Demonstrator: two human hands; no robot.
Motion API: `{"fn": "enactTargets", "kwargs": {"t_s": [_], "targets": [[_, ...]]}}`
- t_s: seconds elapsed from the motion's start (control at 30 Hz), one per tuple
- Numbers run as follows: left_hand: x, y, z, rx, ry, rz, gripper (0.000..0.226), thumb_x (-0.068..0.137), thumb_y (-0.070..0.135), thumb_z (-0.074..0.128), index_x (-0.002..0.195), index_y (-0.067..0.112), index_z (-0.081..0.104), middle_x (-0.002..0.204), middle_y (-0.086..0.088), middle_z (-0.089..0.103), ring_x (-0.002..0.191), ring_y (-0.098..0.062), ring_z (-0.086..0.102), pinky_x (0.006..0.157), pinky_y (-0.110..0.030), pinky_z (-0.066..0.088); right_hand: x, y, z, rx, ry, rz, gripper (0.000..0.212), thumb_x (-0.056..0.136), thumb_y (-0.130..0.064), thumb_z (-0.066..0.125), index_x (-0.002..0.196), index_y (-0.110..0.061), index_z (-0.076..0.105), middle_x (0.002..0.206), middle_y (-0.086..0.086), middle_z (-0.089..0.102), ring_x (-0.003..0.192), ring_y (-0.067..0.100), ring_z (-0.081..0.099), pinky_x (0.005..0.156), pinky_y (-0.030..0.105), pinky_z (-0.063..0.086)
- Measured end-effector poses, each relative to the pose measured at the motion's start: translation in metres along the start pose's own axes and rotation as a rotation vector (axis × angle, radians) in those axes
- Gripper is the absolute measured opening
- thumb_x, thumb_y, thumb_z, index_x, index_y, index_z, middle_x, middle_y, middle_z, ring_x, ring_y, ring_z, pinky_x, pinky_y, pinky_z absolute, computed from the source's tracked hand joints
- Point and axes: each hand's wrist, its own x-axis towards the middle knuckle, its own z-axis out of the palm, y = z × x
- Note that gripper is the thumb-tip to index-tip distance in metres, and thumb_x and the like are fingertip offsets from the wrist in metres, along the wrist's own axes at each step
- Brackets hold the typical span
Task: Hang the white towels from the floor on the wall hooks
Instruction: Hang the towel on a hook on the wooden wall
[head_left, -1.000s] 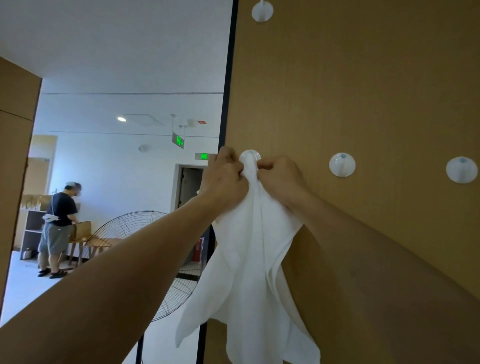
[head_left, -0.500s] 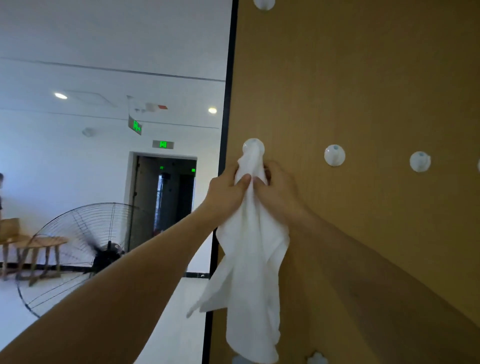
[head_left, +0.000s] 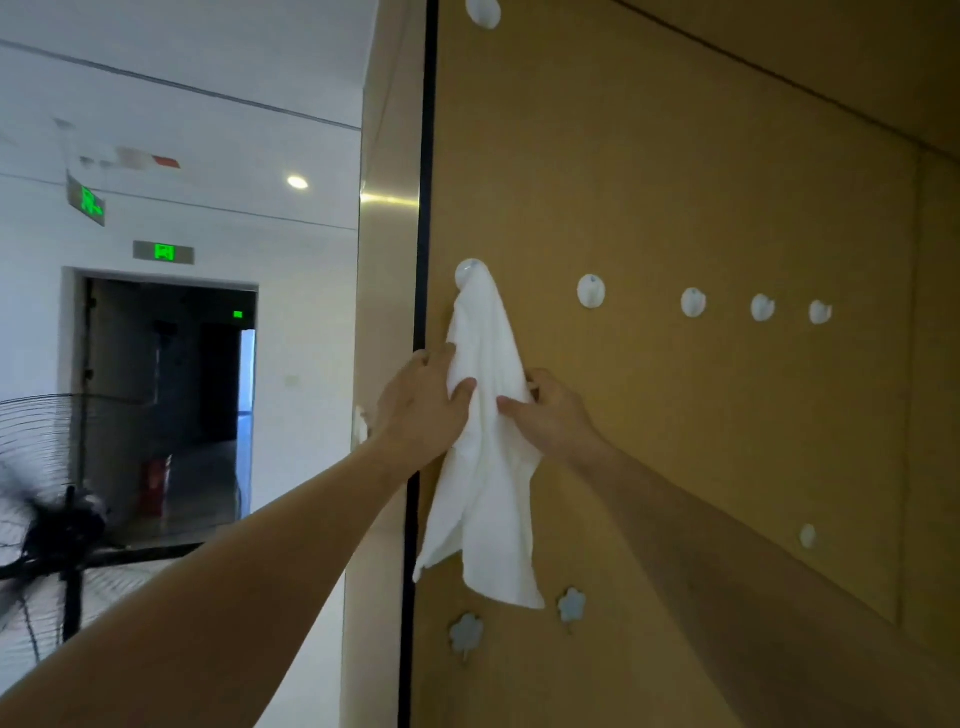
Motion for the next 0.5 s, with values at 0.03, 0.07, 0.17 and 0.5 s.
{"fn": "enactTargets", "kwargs": {"t_s": [0.03,0.07,0.17,0.5], "targets": [[-0.003,0.005,-0.004,0.025,-0.002,0.008,0.052,0.096,0.047,0.043,0.14,0.02,0.039,0.133,-0.005,0.051,0.115,-0.025,0.053,0.096,-0.042,0.048,-0.007,-0.003,-0.006,-0.043,0.01,0.006,0.058,0.087,-0.042,0.062,0.138,-0.02,0.045,0.128,0.0,0.058,0.107,0.02,0.059,0.09,0.036,0.052],[-0.006,0.012,-0.008,0.05,0.0,0.015,0.051,0.096,0.046,0.044,0.139,0.02,0.04,0.133,-0.006,0.051,0.116,-0.026,0.052,0.095,-0.044,0.049,-0.013,-0.005,-0.014,-0.088,0.019,0.013,0.062,0.087,-0.041,0.062,0.141,-0.019,0.043,0.13,0.002,0.057,0.11,0.022,0.059,0.093,0.038,0.052],[-0.014,0.037,-0.017,0.121,-0.003,0.041,0.045,0.095,0.043,0.046,0.133,0.019,0.048,0.132,-0.007,0.051,0.119,-0.027,0.047,0.09,-0.042,0.049,-0.034,-0.011,-0.038,-0.22,0.064,0.004,0.065,0.088,-0.041,0.063,0.145,-0.02,0.04,0.129,0.006,0.057,0.11,0.023,0.059,0.094,0.042,0.052],[-0.066,0.187,0.005,-0.097,-0.126,0.176,0.041,0.093,0.04,0.051,0.129,0.02,0.052,0.127,-0.006,0.053,0.113,-0.026,0.053,0.086,-0.038,0.046,-0.149,0.002,-0.181,-0.719,0.163,-0.012,0.062,0.087,-0.042,0.06,0.143,-0.023,0.041,0.132,0.006,0.056,0.117,0.025,0.055,0.095,0.036,0.047]]}}
